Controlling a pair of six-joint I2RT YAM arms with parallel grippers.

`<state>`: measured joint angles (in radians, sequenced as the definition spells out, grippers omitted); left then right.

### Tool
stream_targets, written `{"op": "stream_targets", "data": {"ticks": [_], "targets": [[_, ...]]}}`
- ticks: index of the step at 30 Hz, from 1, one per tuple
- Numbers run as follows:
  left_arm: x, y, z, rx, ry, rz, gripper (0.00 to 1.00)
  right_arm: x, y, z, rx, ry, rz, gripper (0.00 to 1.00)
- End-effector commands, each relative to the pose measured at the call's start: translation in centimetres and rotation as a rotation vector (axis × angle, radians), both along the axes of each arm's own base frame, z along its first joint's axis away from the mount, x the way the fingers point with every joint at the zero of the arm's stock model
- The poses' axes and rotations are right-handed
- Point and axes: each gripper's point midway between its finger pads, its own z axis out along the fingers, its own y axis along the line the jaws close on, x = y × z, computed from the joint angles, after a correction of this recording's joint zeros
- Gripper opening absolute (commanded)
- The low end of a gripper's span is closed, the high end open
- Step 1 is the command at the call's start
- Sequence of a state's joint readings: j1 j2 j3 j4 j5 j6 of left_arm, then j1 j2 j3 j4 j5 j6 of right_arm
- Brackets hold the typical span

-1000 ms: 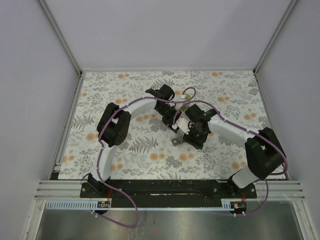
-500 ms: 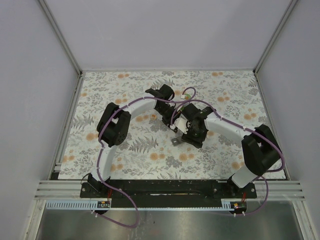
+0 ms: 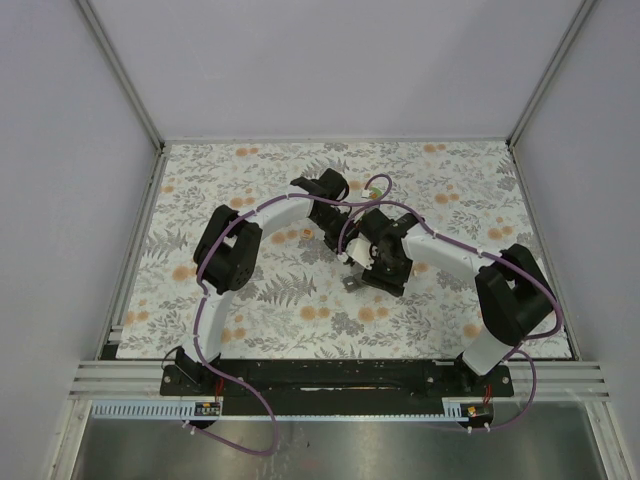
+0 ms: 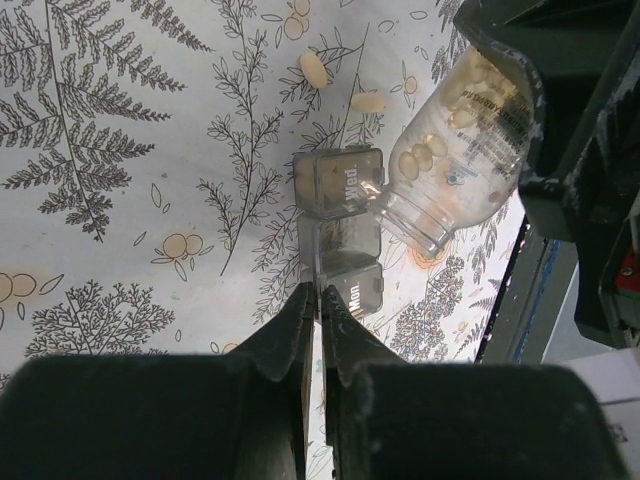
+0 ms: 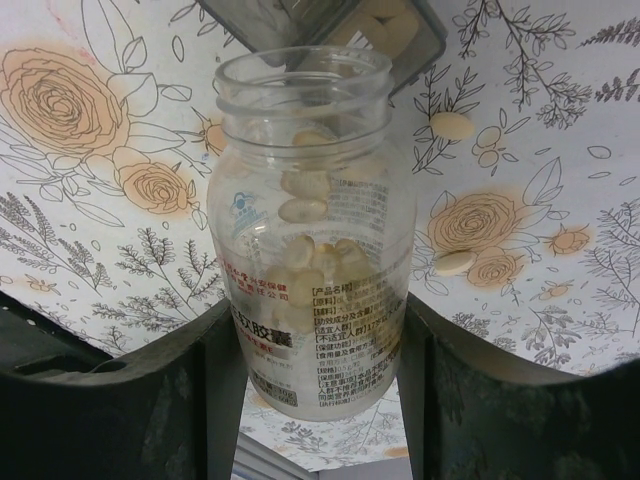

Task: Sort the pills into containers
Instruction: Pour the pill into the pill container.

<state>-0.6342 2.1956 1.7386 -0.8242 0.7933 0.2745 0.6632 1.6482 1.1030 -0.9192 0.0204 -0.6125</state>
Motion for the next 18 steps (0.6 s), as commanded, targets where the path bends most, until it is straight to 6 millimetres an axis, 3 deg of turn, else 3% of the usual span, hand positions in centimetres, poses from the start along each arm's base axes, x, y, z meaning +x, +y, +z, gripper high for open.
{"op": "stream_targets", "data": {"ticks": [1,18], "targets": [[-0.22,-0.82,1.29,-0.052,-0.011,-0.031,0.00,1.09,0.53,1.21,-0.026,-0.047,0.029,0.00],[-0.27,-0.90,1.36,-0.054,-0.009,-0.031,0.00,1.16,0.58,1.59,-0.085,-0.058,0.062,0.00]]}}
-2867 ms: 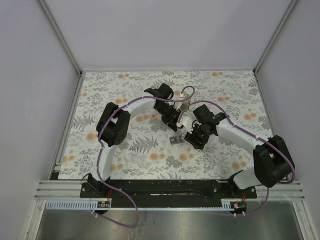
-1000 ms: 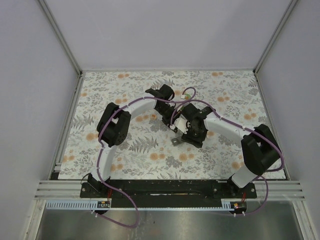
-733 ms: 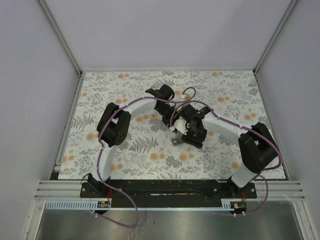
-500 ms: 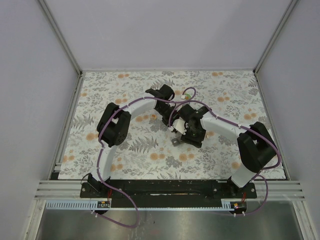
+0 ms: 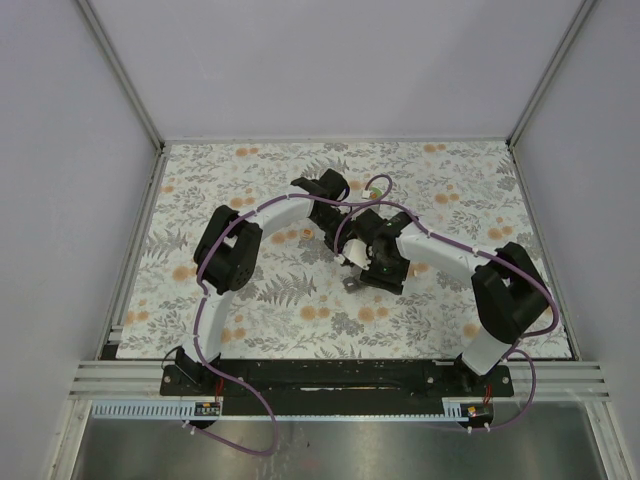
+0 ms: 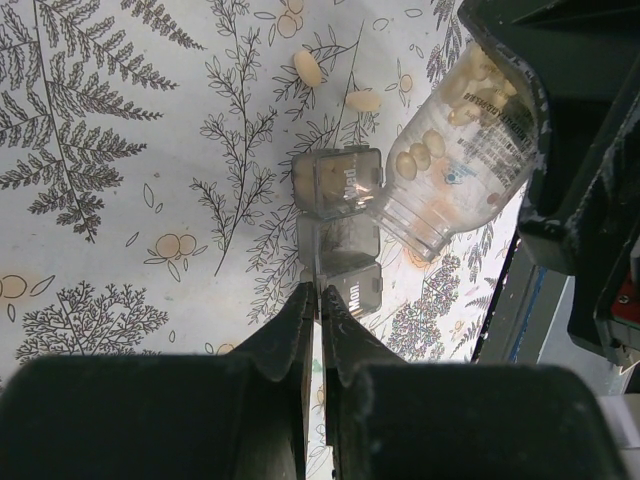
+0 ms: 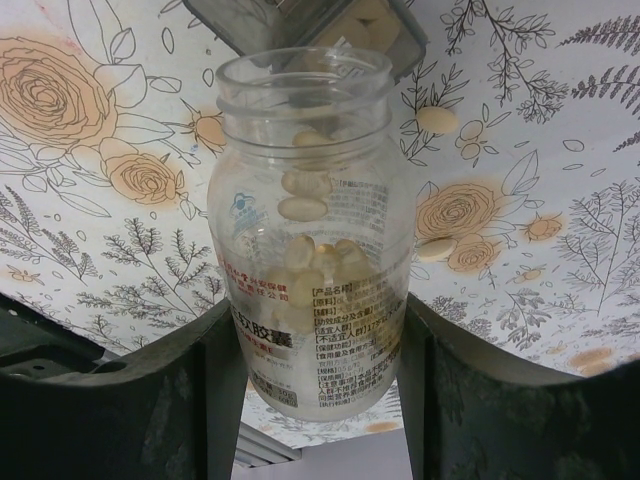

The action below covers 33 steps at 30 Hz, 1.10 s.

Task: Sort the pills into containers
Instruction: Pour the pill into the pill container.

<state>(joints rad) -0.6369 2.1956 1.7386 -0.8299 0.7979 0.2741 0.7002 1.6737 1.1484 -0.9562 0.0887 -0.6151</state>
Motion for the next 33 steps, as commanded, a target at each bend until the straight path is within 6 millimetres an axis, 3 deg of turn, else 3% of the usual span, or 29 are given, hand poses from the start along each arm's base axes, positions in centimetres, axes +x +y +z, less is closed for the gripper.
{"op": "stream_targets", "data": {"ticks": [1,33], "targets": [[-0.03,-0.87,1.42,-0.054,-0.017,-0.027,0.00,0.64,0.41,0.96,-0.025,-0.029,0.031,0.00],[-0.24,-1.01,1.22,-0.054,-0.011,-0.032,0.00,1.05,1.06,1.33,-0.129,-0.063,0.112,0.00]]}}
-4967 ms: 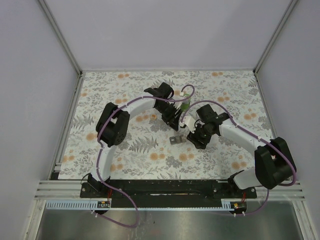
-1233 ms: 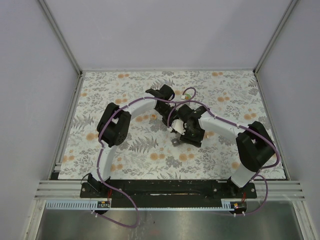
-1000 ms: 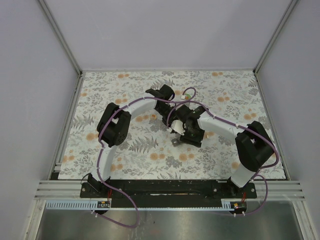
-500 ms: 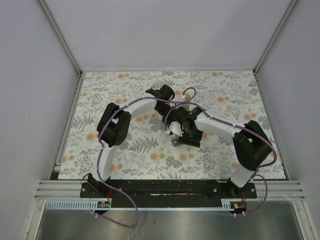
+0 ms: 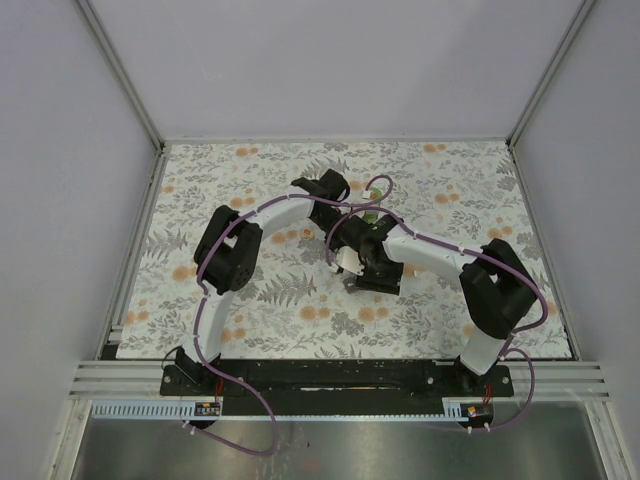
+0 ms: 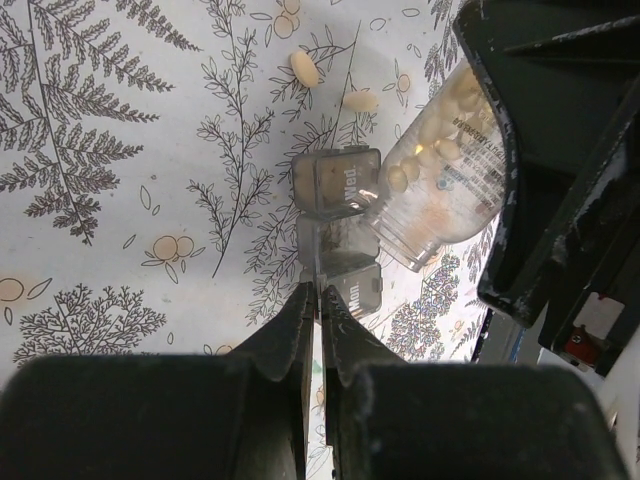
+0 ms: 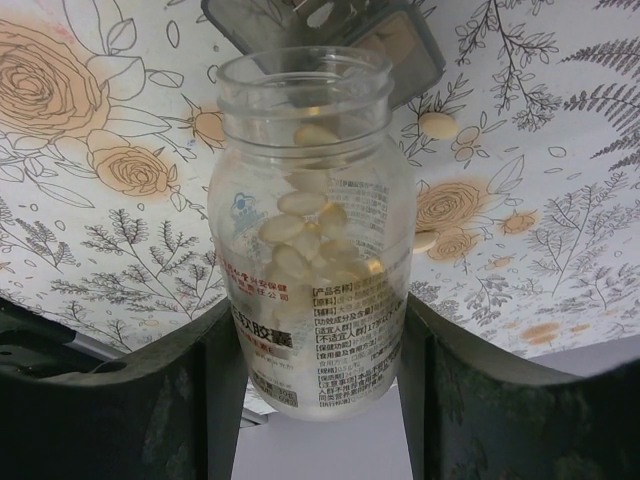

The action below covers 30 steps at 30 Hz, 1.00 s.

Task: Sort the pills into containers
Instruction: Pour the pill into the pill container.

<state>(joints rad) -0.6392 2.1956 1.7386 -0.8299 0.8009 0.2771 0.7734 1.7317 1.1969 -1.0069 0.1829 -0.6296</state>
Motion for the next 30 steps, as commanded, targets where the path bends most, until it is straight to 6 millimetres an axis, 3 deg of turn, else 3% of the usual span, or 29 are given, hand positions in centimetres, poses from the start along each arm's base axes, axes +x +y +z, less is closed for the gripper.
{"op": "stream_targets", "data": {"ticks": [1,30], "targets": [[-0.14,-0.92,1.20,-0.051,-0.011,-0.027,0.00,1.11,0.62,1.20,-0.019,-0.044,0.034,0.00],[-0.29,-1.04,1.37,-0.054,-0.009,-0.029,0.00,1.44,0.89,2.02,-0.108,-0.094,0.087,0.00]]}}
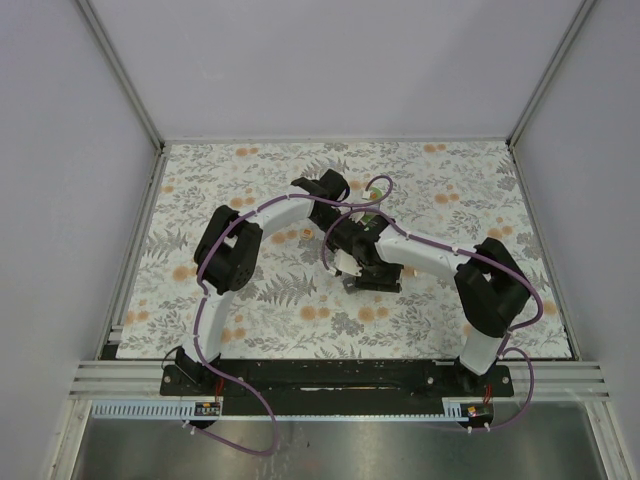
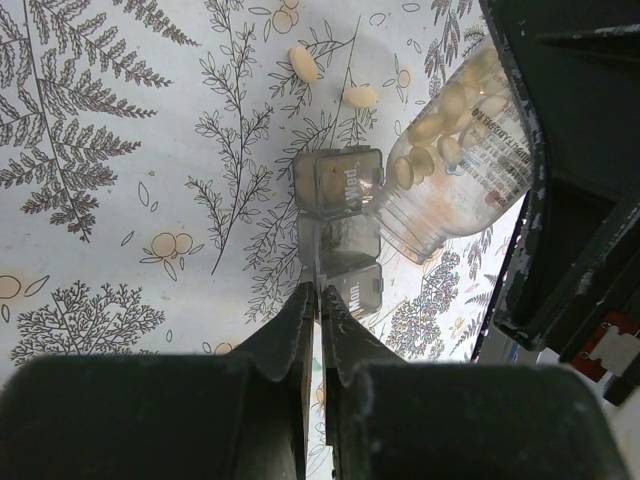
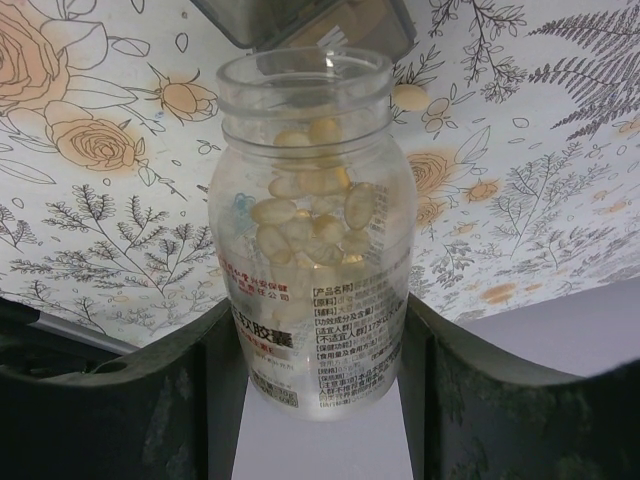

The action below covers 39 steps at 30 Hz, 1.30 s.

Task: Sort the pills into containers
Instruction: Pour the pill into the pill container.

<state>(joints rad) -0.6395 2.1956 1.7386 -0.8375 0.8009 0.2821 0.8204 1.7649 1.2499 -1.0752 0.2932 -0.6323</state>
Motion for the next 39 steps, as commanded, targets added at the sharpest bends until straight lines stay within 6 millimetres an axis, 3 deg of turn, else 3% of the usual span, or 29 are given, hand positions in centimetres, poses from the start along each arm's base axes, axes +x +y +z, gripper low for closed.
{"op": "stream_targets", "data": {"ticks": [1,19,39], "targets": [[-0.13,-1.07,1.46,-0.057,-0.012,-0.024,0.00,0.93,1.17,0.88,0.002,-0.048,0.042,0.00],[-0.35,-1.23,1.45,-0.059,-0.006,-0.028,0.00,0.92,2.13,0.85,-0.015,-0.068,0.079,0.00],[-0.37,-1.36,1.51,-0.063,-0.006,-0.030,0.00,0.76,1.25,0.57,-0.091,-0.087,0.117,0.00]]}}
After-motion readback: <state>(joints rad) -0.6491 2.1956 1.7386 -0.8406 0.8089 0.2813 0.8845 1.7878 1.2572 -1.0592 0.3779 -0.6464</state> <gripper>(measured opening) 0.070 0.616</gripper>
